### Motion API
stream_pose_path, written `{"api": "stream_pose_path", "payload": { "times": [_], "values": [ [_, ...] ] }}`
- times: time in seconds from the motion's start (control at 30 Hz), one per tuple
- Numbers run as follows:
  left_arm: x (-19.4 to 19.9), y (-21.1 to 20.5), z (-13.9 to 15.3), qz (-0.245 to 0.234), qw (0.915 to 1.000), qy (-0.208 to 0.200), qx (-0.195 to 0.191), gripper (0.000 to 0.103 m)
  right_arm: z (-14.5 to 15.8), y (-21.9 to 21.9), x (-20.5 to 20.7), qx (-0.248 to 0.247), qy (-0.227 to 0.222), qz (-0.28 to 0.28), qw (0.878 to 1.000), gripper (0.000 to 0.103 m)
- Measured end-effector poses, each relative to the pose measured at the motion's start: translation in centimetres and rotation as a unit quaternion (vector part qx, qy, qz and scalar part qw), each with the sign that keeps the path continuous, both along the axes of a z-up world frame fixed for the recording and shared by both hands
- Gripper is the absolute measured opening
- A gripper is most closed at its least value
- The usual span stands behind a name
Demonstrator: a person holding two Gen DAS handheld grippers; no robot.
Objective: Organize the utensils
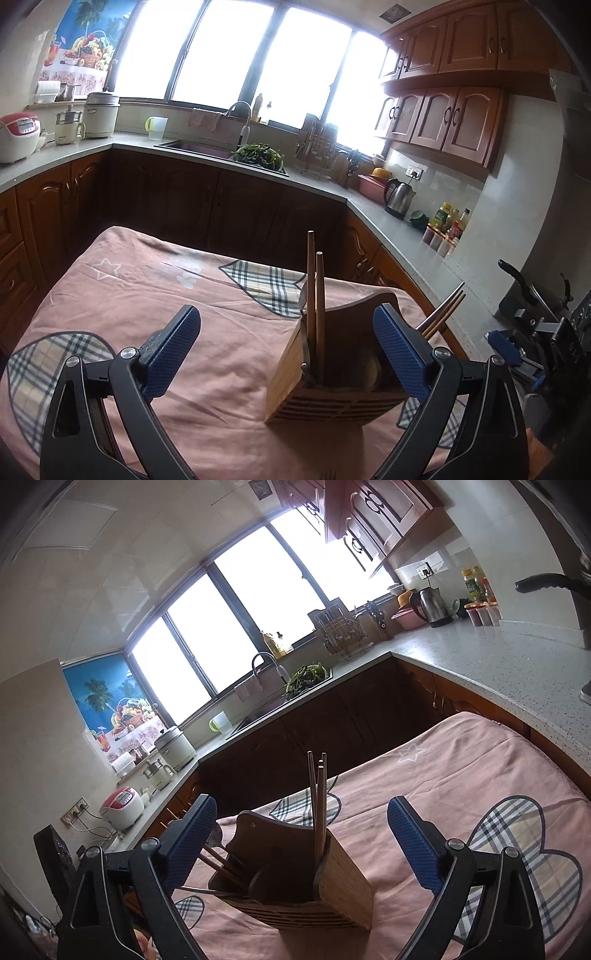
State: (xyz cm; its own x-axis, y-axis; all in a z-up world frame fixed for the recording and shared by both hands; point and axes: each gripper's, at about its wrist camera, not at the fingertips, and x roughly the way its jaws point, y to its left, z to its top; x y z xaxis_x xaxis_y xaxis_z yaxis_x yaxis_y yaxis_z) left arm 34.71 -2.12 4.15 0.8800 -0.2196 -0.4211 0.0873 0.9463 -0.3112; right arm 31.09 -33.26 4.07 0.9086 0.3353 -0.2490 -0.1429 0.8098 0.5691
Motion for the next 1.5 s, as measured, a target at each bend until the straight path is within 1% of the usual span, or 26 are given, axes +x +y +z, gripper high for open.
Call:
{"api": "stream_pose_path", "payload": {
  "times": [0.1, 0.2, 0.4, 0.67, 0.93, 1.23, 1.37, 1.5],
  "values": [
    [-1.1, 0.2, 0.3, 0.001, 1.0, -0.002, 0.0, 0.102, 0.0, -0.2, -1.1, 0.002, -0.001, -0.001, 1.0, 0.095],
    [-2.4, 0.5, 0.7, -0.001, 1.0, -0.002, -0.001, 0.103, 0.1, -0.3, -2.5, 0.0, -0.006, -0.002, 1.0, 0.097],
    [-5.7, 0.8, 0.8, -0.007, 1.0, 0.0, 0.001, 0.103, 0.0, 0.0, -5.5, -0.007, -0.008, 0.006, 1.0, 0.098],
    [-10.1, 2.0, 0.8, 0.003, 0.9999, 0.011, 0.006, 0.103, 0.7, 0.7, -9.4, -0.03, -0.017, 0.018, 0.999, 0.098],
    [-14.5, 2.8, 0.7, 0.013, 0.9997, 0.009, 0.019, 0.103, 0.7, 2.0, -13.4, -0.043, -0.026, 0.029, 0.998, 0.098],
    [-20.1, 3.1, 0.4, 0.007, 0.9992, 0.001, 0.038, 0.103, 0.3, 3.1, -19.1, -0.08, -0.044, 0.02, 0.996, 0.101],
    [-22.5, 3.3, 0.3, 0.011, 0.9991, -0.006, 0.041, 0.103, 0.2, 3.7, -21.6, -0.098, -0.052, 0.012, 0.994, 0.102],
    [-24.7, 3.3, -0.4, 0.018, 0.9985, -0.009, 0.05, 0.103, -0.3, 4.2, -23.9, -0.117, -0.062, -0.002, 0.991, 0.103]
  ]
}}
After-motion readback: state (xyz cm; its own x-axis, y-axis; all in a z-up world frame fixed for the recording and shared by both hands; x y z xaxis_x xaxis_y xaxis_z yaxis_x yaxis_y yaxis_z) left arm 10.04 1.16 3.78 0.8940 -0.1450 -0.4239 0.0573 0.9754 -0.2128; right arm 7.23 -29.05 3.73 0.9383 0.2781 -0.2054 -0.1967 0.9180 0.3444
